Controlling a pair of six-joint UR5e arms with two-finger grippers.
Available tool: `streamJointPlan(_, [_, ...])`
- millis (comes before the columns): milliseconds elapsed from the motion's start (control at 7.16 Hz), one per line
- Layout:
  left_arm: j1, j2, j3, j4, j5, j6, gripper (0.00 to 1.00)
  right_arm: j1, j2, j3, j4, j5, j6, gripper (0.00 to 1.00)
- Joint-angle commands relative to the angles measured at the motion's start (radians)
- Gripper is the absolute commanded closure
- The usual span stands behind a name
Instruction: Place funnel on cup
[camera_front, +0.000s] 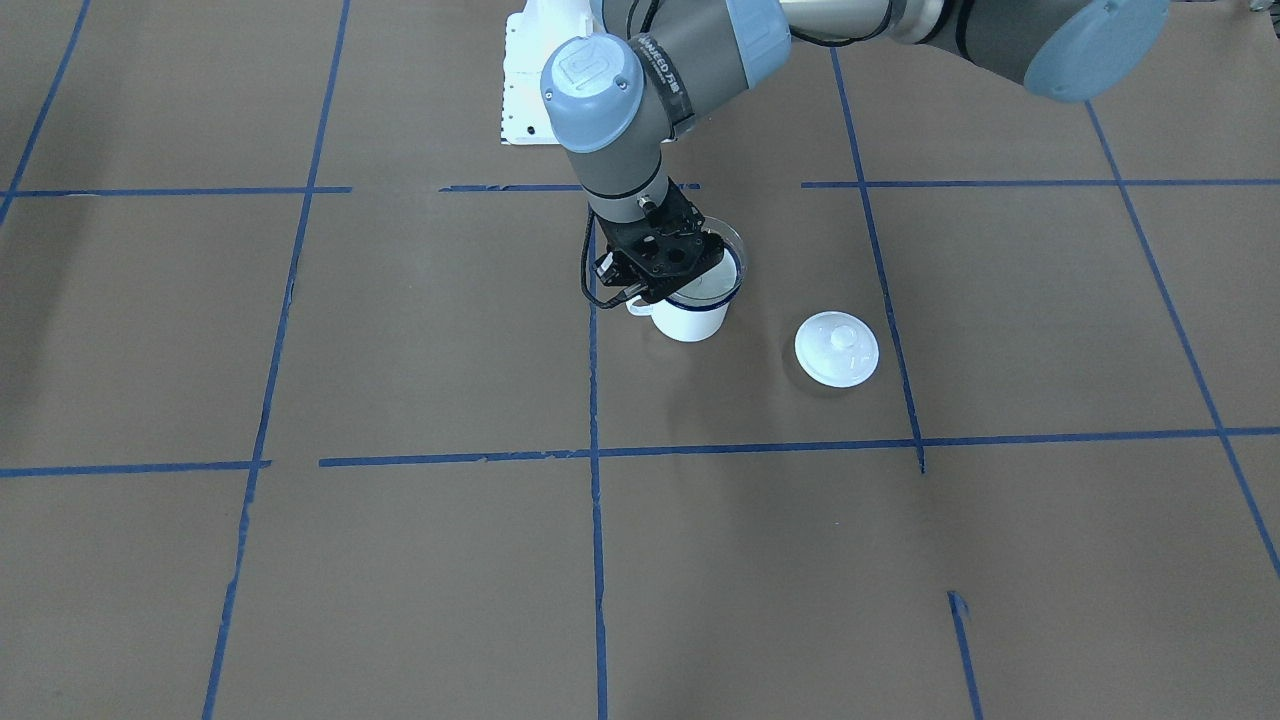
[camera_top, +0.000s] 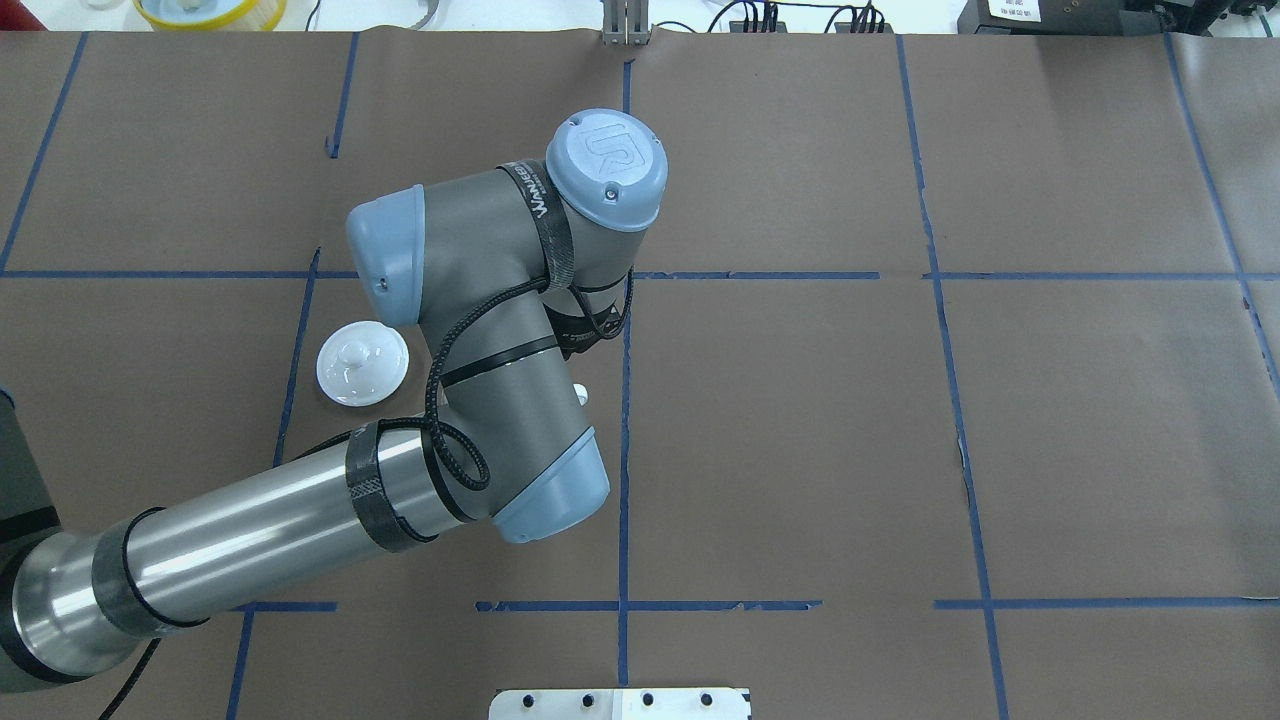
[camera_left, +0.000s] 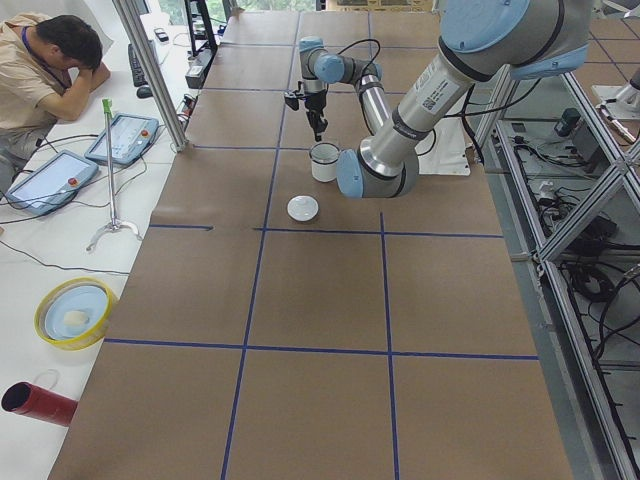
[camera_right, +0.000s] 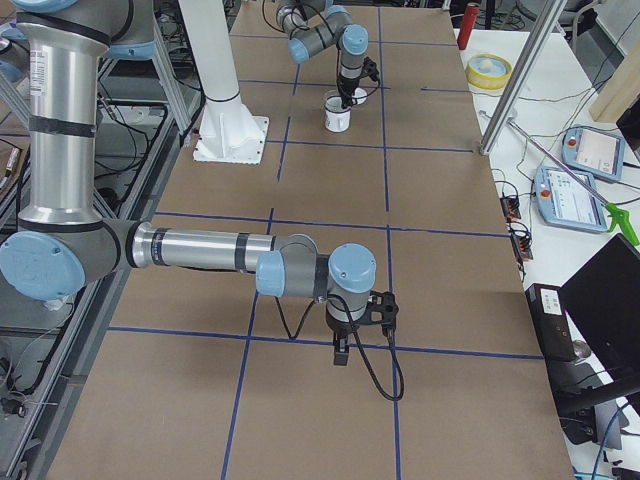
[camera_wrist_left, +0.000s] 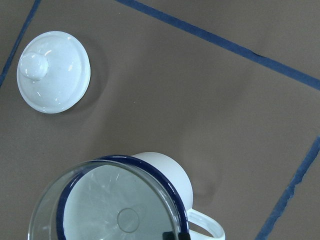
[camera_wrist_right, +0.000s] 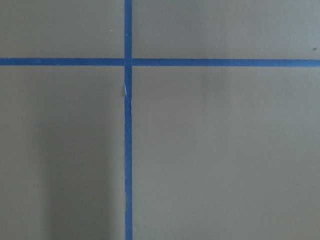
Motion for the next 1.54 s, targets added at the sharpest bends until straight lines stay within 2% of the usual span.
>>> streamJointPlan(0, [0.000, 0.013, 0.000, -0.030, 0.001, 0.000, 0.97, 0.000, 0.000, 0.000, 0.000, 0.000, 0.000, 0.00])
streamJointPlan(140, [0.000, 0.020, -0.004, -0.037, 0.001, -0.002, 0.01, 0.000, 0.000, 0.000, 0.000, 0.000, 0.000, 0.00])
streamJointPlan(419, [-0.003, 0.033, -0.053, -0.040, 0.004, 0.000, 0.00, 0.000, 0.000, 0.000, 0.000, 0.000, 0.000, 0.00])
streamJointPlan(559, [-0.018, 0.051, -0.128, -0.034, 0.010, 0.058, 0.00, 0.000, 0.000, 0.000, 0.000, 0.000, 0.000, 0.00])
streamJointPlan(838, [-0.131, 0.219, -0.419, -0.040, -0.004, 0.319, 0.00, 0.000, 0.000, 0.000, 0.000, 0.000, 0.000, 0.00])
streamJointPlan(978, [-0.246, 0.256, -0.465, -0.053, -0.039, 0.503, 0.00, 0.000, 0.000, 0.000, 0.000, 0.000, 0.000, 0.00])
streamJointPlan(1118, [-0.377, 0.330, -0.470, -0.077, -0.168, 0.702, 0.00, 0.000, 0.000, 0.000, 0.000, 0.000, 0.000, 0.00])
streamJointPlan(1397, [-0.622, 0.510, -0.463, -0.093, -0.252, 1.086, 0.00, 0.000, 0.000, 0.000, 0.000, 0.000, 0.000, 0.00])
